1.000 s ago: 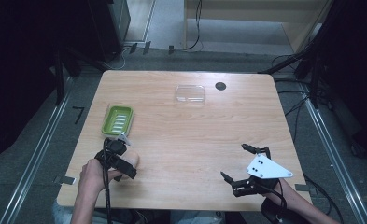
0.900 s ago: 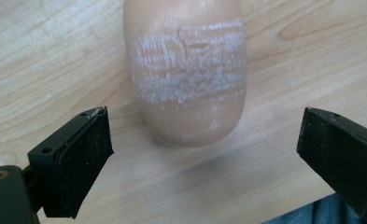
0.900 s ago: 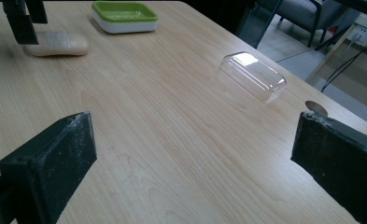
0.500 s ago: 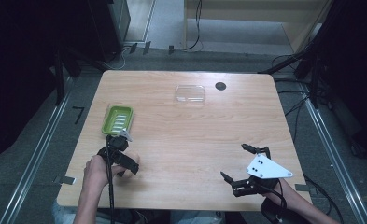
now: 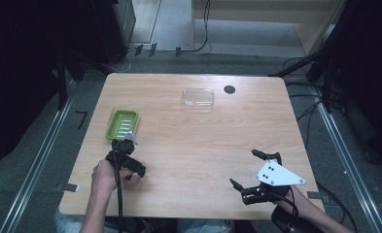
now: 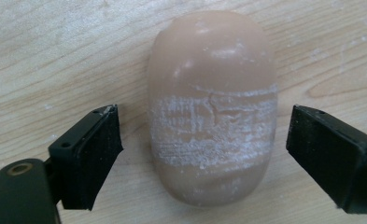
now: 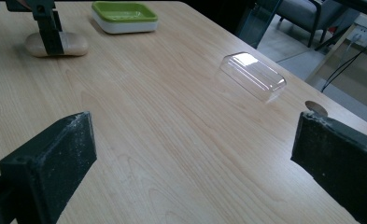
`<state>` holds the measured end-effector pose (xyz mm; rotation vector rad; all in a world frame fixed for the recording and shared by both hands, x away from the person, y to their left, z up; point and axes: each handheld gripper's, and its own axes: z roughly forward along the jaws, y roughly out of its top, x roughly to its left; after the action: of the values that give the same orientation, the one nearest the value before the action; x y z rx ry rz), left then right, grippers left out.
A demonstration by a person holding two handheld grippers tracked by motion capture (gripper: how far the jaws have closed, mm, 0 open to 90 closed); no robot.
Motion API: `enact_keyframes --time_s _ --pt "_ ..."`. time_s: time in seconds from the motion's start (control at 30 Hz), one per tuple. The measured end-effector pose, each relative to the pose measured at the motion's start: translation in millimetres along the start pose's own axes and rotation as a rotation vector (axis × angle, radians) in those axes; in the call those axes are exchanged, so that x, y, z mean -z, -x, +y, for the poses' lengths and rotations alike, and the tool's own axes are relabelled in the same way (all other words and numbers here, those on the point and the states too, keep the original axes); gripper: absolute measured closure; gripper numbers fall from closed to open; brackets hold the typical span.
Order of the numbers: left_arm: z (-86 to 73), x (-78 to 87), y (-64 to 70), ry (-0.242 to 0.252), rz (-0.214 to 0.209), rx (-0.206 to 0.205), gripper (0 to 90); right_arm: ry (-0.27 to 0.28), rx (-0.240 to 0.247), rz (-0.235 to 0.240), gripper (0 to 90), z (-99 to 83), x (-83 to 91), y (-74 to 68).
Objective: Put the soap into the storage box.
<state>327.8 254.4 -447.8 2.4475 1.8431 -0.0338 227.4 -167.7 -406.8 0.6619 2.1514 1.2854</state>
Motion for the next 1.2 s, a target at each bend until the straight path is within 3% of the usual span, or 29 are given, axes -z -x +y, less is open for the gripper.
enact_keyframes --time_s 0.3,0.9,1.2 --pt "0.3 -1.8 -0.6 0.022 0.021 0.025 15.8 -0.001 0.000 0.002 0.0 0.1 -0.1 -0.3" --pt "1.0 -3.3 10.5 0.026 0.057 0.004 30.5 0.002 0.000 0.003 0.0 0.0 0.1 0.2" --pt "-0.2 -3.1 13.0 0.039 0.062 0.006 32.9 0.002 0.000 0.005 0.0 0.1 0.2 0.5"
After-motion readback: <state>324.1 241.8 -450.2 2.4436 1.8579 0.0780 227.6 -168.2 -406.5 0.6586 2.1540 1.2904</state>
